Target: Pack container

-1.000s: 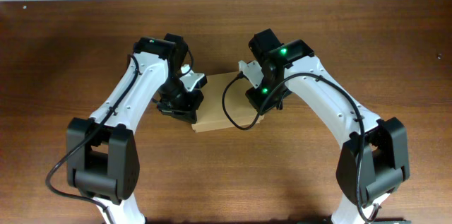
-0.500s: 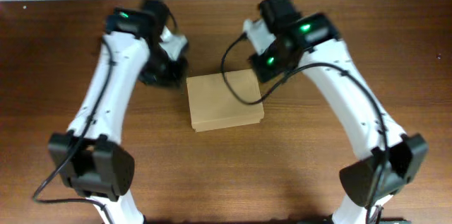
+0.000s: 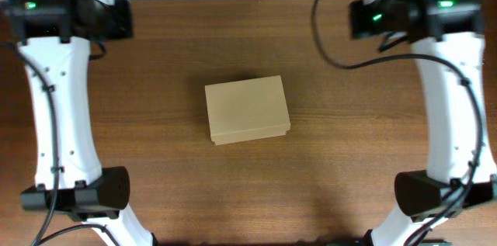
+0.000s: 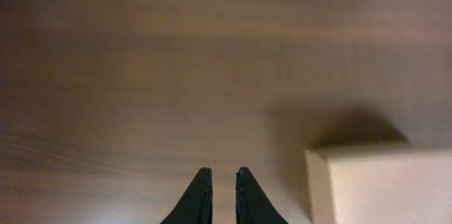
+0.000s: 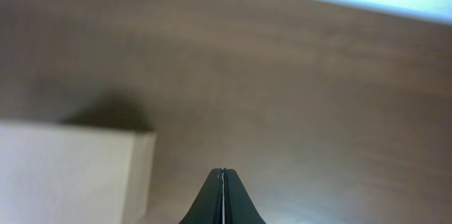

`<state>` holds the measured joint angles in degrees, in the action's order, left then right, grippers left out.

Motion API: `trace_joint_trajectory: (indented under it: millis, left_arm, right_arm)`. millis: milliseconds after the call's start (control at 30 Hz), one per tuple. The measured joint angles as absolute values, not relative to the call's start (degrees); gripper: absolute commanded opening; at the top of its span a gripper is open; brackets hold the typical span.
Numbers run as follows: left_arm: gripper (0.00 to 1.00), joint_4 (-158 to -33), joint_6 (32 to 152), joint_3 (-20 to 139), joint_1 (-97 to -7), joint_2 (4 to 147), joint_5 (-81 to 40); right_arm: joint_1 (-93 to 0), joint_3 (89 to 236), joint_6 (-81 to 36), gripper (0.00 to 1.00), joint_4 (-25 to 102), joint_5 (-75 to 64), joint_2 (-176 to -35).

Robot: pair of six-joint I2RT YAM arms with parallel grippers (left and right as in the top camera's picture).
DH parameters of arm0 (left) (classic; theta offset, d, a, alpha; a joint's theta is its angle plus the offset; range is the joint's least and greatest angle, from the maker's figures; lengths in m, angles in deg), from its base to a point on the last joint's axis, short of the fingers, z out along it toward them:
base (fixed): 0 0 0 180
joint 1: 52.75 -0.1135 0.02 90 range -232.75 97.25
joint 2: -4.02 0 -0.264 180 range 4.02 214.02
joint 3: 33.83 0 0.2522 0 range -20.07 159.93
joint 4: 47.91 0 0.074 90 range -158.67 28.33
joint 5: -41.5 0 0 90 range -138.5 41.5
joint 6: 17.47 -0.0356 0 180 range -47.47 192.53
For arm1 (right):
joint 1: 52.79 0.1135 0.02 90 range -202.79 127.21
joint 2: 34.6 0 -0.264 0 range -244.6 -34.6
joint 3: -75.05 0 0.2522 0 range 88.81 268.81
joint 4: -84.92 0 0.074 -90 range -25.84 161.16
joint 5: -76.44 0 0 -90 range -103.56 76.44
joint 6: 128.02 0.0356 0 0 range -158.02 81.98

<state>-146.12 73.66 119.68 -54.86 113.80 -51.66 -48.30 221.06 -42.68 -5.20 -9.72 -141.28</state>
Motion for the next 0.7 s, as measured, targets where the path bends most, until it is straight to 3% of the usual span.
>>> trace_joint_trajectory:
  millis: [200,300,367,400,433,500,567,700]
  left_arm:
    - [0.21,-144.54,73.44,132.18,-56.68,113.80,-56.53]
    - [0.31,-143.80,73.07,139.22,-56.70,113.71,-57.54]
    - [0.43,-143.49,72.74,143.87,-56.70,113.41,-57.97]
    - [0.50,-143.34,72.57,145.69,-56.70,113.10,-58.21]
    - [0.63,-143.27,72.39,147.43,-56.70,112.62,-58.43]
    - [1.00,-143.25,72.43,150.71,-56.70,111.20,-58.65]
    - [1.00,-143.25,72.39,152.74,-56.70,109.65,-58.87]
    - [1.00,-143.45,72.57,154.69,-56.70,106.43,-59.11]
  right_arm:
    - [-52.89,238.15,-42.47,0.04,-5.97,-10.14,-141.25]
    - [-54.20,247.09,-42.49,0.04,-5.94,-10.14,-141.12]
    - [-54.64,252.20,-42.51,0.05,-5.97,-10.14,-140.88]
    - [-54.75,254.41,-42.44,0.20,-5.97,-10.16,-140.64]
    - [-54.81,256.33,-42.05,0.39,-5.97,-10.27,-140.31]
    - [-54.86,259.46,-42.33,0.67,-5.79,-10.46,-139.37]
    - [-54.86,261.32,-42.31,0.99,-5.64,-10.60,-138.39]
    - [-54.86,262.63,-42.49,0.99,-5.57,-10.60,-136.73]
